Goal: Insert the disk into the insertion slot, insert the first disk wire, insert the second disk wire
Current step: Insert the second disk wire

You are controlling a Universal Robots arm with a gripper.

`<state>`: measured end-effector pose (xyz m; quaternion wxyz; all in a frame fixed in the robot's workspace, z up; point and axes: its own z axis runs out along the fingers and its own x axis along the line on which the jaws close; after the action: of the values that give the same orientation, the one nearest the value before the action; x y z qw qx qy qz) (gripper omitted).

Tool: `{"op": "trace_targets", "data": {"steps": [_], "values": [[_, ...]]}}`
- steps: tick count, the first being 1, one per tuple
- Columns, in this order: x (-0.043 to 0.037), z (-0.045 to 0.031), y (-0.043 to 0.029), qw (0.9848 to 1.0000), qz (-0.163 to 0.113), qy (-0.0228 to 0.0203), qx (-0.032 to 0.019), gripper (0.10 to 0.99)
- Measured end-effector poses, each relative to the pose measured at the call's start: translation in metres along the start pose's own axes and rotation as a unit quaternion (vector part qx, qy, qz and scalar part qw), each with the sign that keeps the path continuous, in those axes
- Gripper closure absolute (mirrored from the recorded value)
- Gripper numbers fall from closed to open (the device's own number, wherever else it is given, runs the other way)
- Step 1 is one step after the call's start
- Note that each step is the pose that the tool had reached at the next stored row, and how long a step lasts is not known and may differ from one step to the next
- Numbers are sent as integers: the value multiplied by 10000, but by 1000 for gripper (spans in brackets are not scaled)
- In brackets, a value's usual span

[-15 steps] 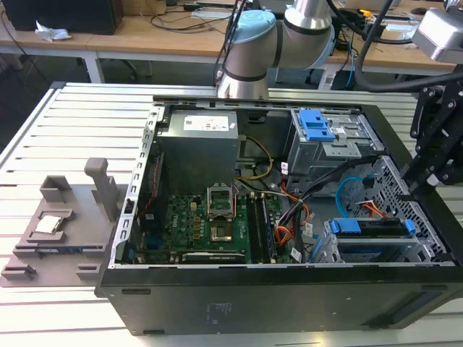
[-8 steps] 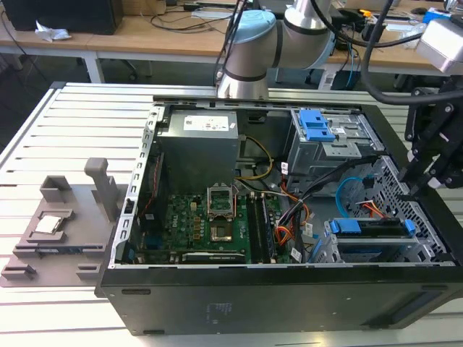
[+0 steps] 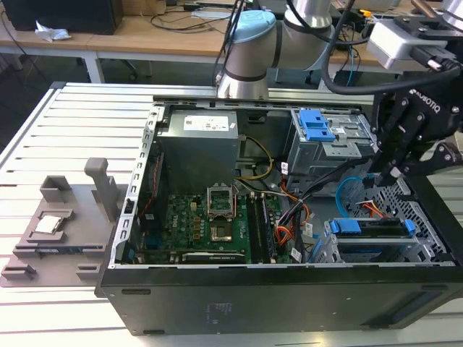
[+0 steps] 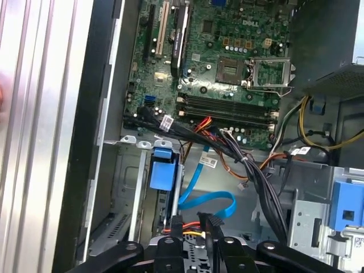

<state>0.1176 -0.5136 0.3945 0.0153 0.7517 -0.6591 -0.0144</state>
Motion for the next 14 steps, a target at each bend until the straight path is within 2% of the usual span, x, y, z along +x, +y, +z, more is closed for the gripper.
{"op": "trace_targets", "data": {"steps": [3,6,12,14], "values": [[-67,35,3,10000,-61,3,4,784],[-139,104,-4,9999,-152,7,4,784],[-142,185,-6,9997,-248,18,3,784],[-142,215,-8,9996,-270,47,-2,784]]}}
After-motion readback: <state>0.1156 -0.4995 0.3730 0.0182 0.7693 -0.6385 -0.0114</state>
